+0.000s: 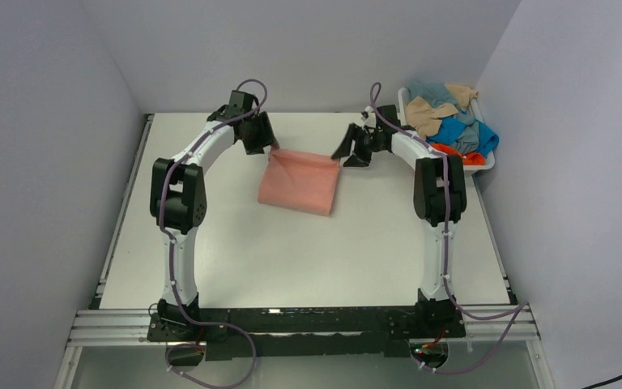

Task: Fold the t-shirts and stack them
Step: Fold the long partially folded tshirt into a neat square

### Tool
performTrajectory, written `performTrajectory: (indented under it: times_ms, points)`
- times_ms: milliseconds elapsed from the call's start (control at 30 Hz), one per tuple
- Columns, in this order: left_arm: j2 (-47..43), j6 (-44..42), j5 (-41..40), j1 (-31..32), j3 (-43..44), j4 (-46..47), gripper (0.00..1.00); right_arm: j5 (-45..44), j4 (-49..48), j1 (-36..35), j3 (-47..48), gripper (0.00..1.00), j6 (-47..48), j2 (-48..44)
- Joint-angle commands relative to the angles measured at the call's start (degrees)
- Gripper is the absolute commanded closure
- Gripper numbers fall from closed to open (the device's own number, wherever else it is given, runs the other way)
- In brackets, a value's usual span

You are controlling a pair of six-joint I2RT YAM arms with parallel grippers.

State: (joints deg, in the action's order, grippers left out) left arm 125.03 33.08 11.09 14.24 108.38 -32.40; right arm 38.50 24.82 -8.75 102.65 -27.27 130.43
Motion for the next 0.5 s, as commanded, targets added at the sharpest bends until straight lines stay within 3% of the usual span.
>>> performTrajectory:
  times_ms: [0,133,267,467]
  points:
    - [-3.0,-0.4,-0.9,-0.8,3.9,-0.3,0.01,-2.3,5.1,1.1,7.4,0.00,6.3,-0.5]
    - [-8.1,0.0,4.5,-0.5,-2.3,4.3,0.01,-2.3,0.4,0.7,-1.9,0.00,4.8,-8.4]
    - [-9.6,0.4,13.3,0.8,-8.4,11.8,0.01,4.0,-7.7,-1.3,-11.2,0.00,1.8,-13.7]
    - [0.9,1.5,16.6,1.2,-0.1,12.0,0.01,9.1,-18.0,-3.4,-9.6,0.00,-6.1,-8.6]
